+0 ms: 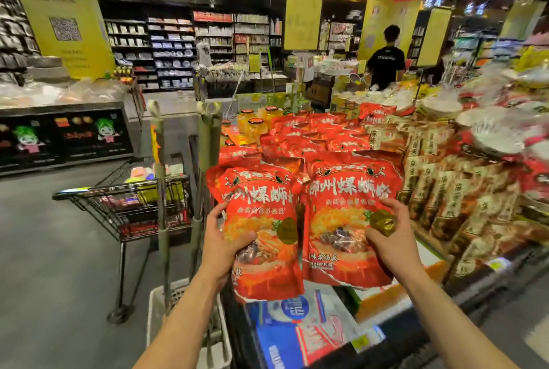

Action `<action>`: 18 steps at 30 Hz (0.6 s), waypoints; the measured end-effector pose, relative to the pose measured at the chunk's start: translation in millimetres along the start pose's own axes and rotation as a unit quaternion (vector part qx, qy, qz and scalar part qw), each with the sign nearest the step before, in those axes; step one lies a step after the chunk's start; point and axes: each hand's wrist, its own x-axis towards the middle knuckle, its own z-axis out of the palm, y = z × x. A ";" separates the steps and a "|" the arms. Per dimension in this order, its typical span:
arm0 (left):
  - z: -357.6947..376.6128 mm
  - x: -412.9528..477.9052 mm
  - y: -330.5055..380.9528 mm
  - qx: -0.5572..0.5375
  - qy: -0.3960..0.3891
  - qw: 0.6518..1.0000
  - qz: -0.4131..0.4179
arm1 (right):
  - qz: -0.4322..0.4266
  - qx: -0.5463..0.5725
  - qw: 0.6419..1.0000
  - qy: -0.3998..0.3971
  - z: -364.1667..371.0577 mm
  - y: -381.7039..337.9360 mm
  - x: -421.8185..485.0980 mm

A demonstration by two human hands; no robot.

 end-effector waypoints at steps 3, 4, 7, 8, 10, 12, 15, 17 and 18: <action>21.6 0.9 -22.5 -0.010 0.031 0.999 -0.025 | 0.036 -0.001 0.999 0.007 -30.4 22.4 13.9; 23.3 4.1 -31.7 -0.011 0.046 0.998 -0.035 | 0.043 0.002 0.999 0.013 -36.9 29.3 18.5; 20.6 15.9 -56.4 0.005 0.072 0.996 -0.055 | 0.062 0.004 0.998 0.013 -43.3 48.2 33.2; 16.1 20.9 -65.2 0.013 0.083 0.995 -0.058 | 0.069 0.000 0.998 0.002 -40.9 54.1 38.7; 7.3 31.2 -81.3 0.025 0.096 0.993 -0.072 | 0.086 -0.011 0.996 -0.027 -30.7 70.2 52.4; 1.5 42.2 -95.4 0.023 0.104 0.991 -0.080 | 0.102 -0.029 0.994 -0.042 -14.1 89.2 65.1; -0.7 62.7 -121.4 0.026 0.112 0.989 -0.093 | 0.104 -0.034 0.992 -0.064 13.4 110.9 85.4; 2.4 76.1 -141.2 0.021 0.116 0.987 -0.106 | 0.126 -0.035 0.989 -0.076 28.4 121.7 98.8; 5.9 84.2 -149.7 0.014 0.122 0.986 -0.110 | 0.131 -0.035 0.987 -0.085 34.3 125.7 104.7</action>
